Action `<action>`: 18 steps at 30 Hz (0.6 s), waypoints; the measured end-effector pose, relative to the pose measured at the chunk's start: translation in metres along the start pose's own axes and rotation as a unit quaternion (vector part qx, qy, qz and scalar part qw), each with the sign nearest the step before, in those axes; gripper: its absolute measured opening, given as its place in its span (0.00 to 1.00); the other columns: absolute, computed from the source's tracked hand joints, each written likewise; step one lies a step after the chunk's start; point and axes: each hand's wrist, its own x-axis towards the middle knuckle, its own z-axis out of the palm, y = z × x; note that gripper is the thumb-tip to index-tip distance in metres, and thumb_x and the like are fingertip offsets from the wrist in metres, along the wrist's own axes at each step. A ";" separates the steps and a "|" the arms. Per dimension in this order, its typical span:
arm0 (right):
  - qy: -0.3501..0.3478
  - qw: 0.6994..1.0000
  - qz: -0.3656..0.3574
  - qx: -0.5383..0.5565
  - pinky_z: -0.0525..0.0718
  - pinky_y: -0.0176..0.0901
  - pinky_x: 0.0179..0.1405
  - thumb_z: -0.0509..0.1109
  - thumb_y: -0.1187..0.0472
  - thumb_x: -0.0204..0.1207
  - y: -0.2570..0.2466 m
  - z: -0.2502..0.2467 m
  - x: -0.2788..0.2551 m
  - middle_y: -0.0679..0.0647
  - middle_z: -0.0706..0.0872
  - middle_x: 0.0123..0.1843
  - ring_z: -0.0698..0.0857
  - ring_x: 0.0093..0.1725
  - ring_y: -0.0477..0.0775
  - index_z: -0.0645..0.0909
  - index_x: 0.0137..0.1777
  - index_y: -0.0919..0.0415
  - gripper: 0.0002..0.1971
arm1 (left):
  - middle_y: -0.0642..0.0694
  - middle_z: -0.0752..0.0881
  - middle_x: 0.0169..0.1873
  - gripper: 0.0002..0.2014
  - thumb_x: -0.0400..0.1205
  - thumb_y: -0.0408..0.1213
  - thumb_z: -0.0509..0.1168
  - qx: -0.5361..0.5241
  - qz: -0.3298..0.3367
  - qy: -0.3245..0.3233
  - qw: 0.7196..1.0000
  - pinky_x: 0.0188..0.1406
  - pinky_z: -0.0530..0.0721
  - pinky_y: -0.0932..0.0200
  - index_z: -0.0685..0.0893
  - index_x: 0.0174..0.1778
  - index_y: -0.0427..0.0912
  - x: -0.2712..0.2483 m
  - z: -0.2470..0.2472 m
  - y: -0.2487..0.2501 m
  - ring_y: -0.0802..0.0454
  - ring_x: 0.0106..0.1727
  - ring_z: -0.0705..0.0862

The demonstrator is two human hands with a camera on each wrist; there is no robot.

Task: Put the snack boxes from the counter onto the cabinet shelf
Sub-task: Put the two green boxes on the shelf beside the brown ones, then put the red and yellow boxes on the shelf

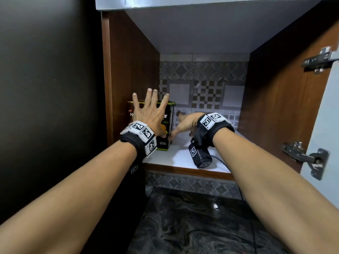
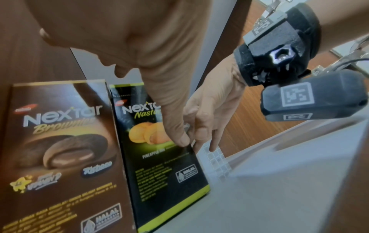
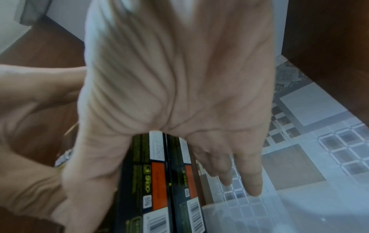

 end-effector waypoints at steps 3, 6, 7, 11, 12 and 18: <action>0.054 0.998 -0.015 -0.006 0.64 0.54 0.83 0.74 0.49 0.75 0.006 0.004 -0.030 0.61 0.44 0.89 0.56 0.87 0.61 0.35 0.86 0.63 0.55 | 0.36 0.47 0.85 0.61 0.66 0.57 0.78 -0.039 -0.001 0.020 0.999 0.77 0.43 0.24 0.44 0.85 0.48 -0.022 -0.013 0.001 0.38 0.85 0.41; 0.127 0.991 -0.042 0.009 0.70 0.52 0.79 0.74 0.49 0.75 0.016 0.015 -0.071 0.61 0.48 0.89 0.63 0.84 0.61 0.29 0.85 0.59 0.58 | 0.35 0.56 0.83 0.49 0.72 0.49 0.74 -0.127 -0.006 0.084 0.988 0.79 0.49 0.29 0.53 0.84 0.43 -0.059 -0.023 0.007 0.37 0.85 0.50; 0.159 0.986 -0.052 0.019 0.75 0.52 0.75 0.75 0.49 0.74 0.021 0.021 -0.087 0.62 0.54 0.88 0.69 0.81 0.61 0.32 0.86 0.58 0.57 | 0.35 0.62 0.81 0.43 0.73 0.45 0.72 -0.163 -0.001 0.119 0.979 0.79 0.54 0.31 0.58 0.82 0.41 -0.074 -0.025 0.011 0.37 0.83 0.56; 0.263 0.958 -0.088 0.077 0.84 0.55 0.66 0.74 0.52 0.75 0.053 0.060 -0.154 0.60 0.78 0.74 0.83 0.60 0.55 0.57 0.85 0.57 0.42 | 0.37 0.78 0.65 0.28 0.75 0.41 0.65 -0.273 0.043 0.217 0.936 0.57 0.76 0.42 0.73 0.72 0.39 -0.143 -0.019 0.040 0.36 0.65 0.76; 0.276 0.951 -0.092 0.107 0.87 0.56 0.60 0.74 0.55 0.75 0.063 0.074 -0.171 0.59 0.83 0.65 0.85 0.54 0.55 0.66 0.81 0.58 0.35 | 0.37 0.79 0.62 0.26 0.75 0.41 0.64 -0.291 0.055 0.211 0.932 0.53 0.76 0.43 0.75 0.69 0.38 -0.161 -0.014 0.051 0.37 0.62 0.77; 0.259 0.953 0.024 0.154 0.89 0.51 0.48 0.72 0.59 0.77 0.144 0.160 -0.226 0.56 0.89 0.41 0.91 0.44 0.57 0.87 0.58 0.58 0.12 | 0.39 0.79 0.58 0.21 0.76 0.44 0.65 -0.367 0.060 0.026 0.928 0.53 0.76 0.44 0.78 0.64 0.40 -0.234 0.046 0.138 0.37 0.59 0.77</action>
